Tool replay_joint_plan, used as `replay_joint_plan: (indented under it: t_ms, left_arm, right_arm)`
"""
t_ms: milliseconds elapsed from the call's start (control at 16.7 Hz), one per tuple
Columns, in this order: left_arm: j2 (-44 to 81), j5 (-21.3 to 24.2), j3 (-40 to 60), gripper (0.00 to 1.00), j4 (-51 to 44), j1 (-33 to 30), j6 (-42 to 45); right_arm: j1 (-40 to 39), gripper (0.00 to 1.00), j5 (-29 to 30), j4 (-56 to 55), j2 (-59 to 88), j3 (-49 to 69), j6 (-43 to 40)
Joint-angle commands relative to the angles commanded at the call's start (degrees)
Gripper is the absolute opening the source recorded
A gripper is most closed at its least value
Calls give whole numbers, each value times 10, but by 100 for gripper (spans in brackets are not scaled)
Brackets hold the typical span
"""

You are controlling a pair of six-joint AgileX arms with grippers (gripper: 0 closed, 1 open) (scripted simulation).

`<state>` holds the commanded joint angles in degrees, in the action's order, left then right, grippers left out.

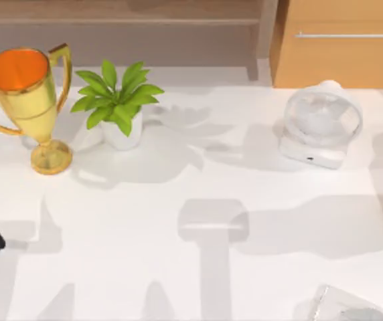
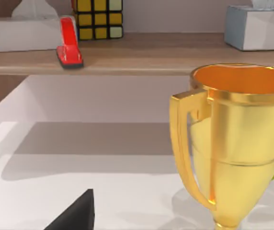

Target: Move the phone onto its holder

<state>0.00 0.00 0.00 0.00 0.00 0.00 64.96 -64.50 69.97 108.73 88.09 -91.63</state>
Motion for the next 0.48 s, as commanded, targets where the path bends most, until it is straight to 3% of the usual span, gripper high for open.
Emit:
replay_joint_plan:
  t_ms: [480]
  left_arm:
    - [0,0,0,100,0,0,0]
  right_arm:
    - [-24,0,34,-93,-47,-49,78]
